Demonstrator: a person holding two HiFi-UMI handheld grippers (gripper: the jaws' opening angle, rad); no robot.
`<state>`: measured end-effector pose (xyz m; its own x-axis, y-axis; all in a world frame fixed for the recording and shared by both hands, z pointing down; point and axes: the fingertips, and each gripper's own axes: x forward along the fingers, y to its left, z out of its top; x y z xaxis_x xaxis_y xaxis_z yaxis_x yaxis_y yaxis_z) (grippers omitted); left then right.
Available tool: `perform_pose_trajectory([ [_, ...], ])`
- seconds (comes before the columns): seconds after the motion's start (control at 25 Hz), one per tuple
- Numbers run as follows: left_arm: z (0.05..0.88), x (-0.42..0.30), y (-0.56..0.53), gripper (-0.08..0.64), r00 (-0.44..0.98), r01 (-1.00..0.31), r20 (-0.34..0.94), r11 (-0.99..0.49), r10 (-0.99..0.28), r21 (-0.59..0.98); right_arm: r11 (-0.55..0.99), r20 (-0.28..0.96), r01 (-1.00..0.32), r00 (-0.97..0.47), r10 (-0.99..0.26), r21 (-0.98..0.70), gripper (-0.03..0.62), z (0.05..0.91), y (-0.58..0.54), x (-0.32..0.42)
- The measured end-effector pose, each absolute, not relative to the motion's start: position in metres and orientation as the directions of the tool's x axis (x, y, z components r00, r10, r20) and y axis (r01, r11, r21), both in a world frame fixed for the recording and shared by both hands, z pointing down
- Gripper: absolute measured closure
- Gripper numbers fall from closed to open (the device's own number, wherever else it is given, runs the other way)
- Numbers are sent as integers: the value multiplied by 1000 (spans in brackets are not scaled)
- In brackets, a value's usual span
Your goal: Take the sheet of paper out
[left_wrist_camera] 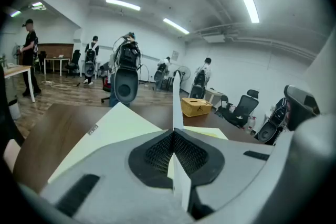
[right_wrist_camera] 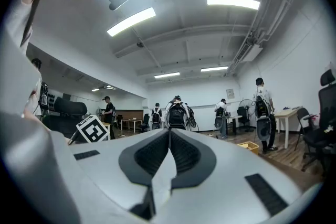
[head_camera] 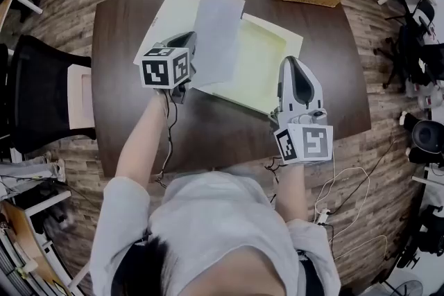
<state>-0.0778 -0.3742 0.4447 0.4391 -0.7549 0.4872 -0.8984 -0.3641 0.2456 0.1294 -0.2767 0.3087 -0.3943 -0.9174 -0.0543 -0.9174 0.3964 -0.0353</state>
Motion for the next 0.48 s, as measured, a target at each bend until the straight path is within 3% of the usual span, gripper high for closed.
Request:
perform_pose_trajectory([
  [0.48,345,-86,-327,552,510,-856,235,-460,-828,237,347,-72,-938,-347,-935,5,575,289,-246,104],
])
